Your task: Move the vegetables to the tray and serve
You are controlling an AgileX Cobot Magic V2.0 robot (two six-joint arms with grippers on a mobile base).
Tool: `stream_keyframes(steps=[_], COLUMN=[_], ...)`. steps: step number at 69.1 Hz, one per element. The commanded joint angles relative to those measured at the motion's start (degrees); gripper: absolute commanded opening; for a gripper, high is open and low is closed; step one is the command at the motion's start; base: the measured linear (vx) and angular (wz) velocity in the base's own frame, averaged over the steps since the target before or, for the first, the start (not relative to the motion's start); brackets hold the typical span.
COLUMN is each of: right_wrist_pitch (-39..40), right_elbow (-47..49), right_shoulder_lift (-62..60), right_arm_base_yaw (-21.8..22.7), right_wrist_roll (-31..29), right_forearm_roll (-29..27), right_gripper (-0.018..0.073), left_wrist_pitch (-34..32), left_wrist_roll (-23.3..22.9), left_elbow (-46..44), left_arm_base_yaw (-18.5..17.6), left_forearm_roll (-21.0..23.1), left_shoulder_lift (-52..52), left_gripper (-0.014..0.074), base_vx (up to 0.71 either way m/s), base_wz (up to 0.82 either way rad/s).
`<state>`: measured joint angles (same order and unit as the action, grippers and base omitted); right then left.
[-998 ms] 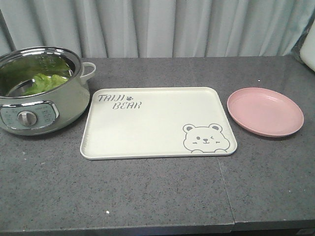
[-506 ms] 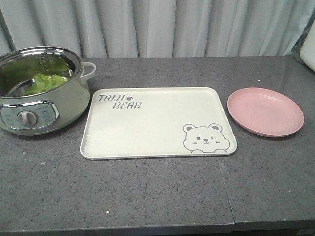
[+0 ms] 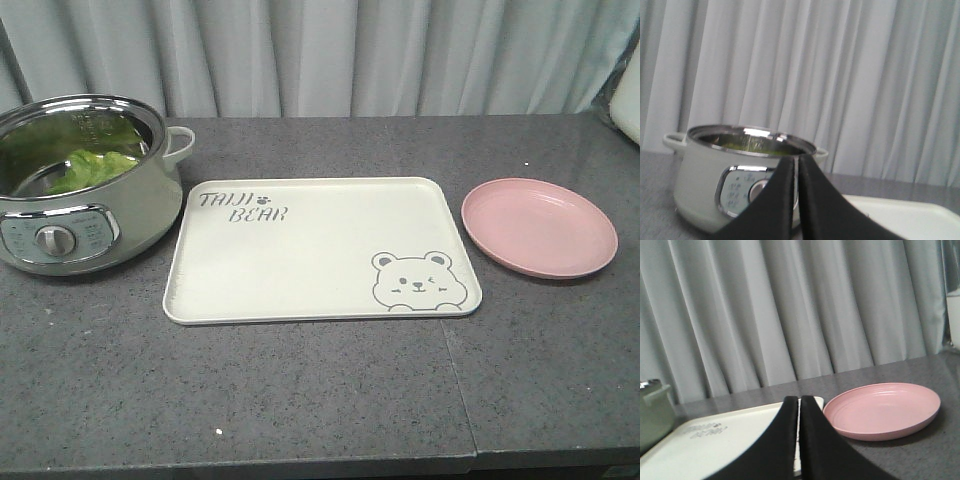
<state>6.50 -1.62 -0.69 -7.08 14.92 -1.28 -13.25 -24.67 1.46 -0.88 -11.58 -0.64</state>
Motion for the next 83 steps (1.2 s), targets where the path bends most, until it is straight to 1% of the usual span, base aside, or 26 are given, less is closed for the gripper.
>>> stream_keyframes(steps=[1,10,16,23,26,30,35,39,42,45,51,55,60,67,74,78,83], right_wrist_pitch=[3.6,2.9,1.3,-2.3,-4.3,-8.4,-11.9,-13.8,-14.4,-14.8,-14.8,-14.6,-14.4,-11.9,-6.5,-3.3,-0.7], right_elbow=[-0.8,-0.5,1.9,6.2,8.0,11.2,15.3,19.7,22.5,25.6,31.0,34.1,37.0,39.5,39.7,39.7,39.7], right_shoulder_lift=[-0.3,-0.3,-0.3,-0.1,0.5,1.9,4.6,8.0,10.5,13.6,19.8,24.3,28.4,32.7,34.9,35.5,36.0], right_arm_base_yaw=[0.4,0.4,0.4,0.4,0.4,0.4,0.3,0.3,0.3,0.3,0.3,0.3,0.3,0.3,0.3,0.3,0.3], right_wrist_roll=[3.4,3.5,3.5,3.4,3.2,3.2,1.8,-1.1,-3.3,-5.4,-9.0,-10.8,-10.8,-11.6,-11.6,-11.6,-11.6], right_forearm_roll=[-2.5,-2.5,-2.5,-2.5,-2.5,-2.4,-2.4,-2.5,-2.5,-2.5,-2.5,-2.7,-2.7,-2.7,-3.1,-3.1,-3.1], right_gripper=[-0.0003,-0.0003,-0.0003,-0.0003,-0.0003,-0.0003,-0.0003,-0.0003,-0.0003,-0.0003,0.0002,0.0022,0.0069,0.0197,0.0385,0.0491,0.0572], left_wrist_pitch=[-11.2,-22.2,-27.0,-32.2,-33.8,-33.8,-33.5,-29.7,-25.1,-19.9,-6.7,0.9,4.8,6.9,10.9,14.8,20.6], left_wrist_roll=[-0.6,-0.6,-0.6,-0.6,-0.6,-1.0,-4.2,-6.8,-8.1,-8.2,-8.2,-8.2,-8.2,-8.1,-8.1,-8.0,-7.3], left_elbow=[1.2,1.1,1.0,1.0,1.0,1.0,0.7,-1.3,-3.5,-6.9,-14.1,-19.2,-24.0,-30.1,-35.7,-39.4,-43.6], left_arm_base_yaw=[-0.1,-0.1,-0.1,-0.1,-0.1,-0.1,-0.1,-0.1,-0.1,-0.1,-0.1,-0.1,-0.1,-0.1,-0.1,-0.1,-0.1], left_forearm_roll=[0.6,1.1,1.1,1.1,1.1,1.1,1.1,1.0,1.0,1.0,1.0,1.0,1.0,1.0,1.0,1.0,1.0], left_shoulder_lift=[-0.7,-0.7,-0.7,-0.7,-0.7,-0.7,-0.7,-0.7,-0.7,-0.7,-0.5,1.1,3.8,8.9,14.7,18.1,22.8], left_gripper=[-0.0006,-0.0006,-0.0006,-0.0006,-0.0006,-0.0006,-0.0007,-0.0007,-0.0007,-0.0007,-0.0007,-0.0007,-0.0006,0.0001,0.0035,0.0076,0.0150], base_vx=[0.00,0.00,0.00,0.00,0.00,0.00,0.00,0.00,0.00,0.00,0.00,0.00,0.00,0.00,0.00,0.00,0.00], base_wz=[0.00,0.00,0.00,0.00,0.00,0.00,0.00,0.00,0.00,0.00,0.00,0.00,0.00,0.00,0.00,0.00,0.00])
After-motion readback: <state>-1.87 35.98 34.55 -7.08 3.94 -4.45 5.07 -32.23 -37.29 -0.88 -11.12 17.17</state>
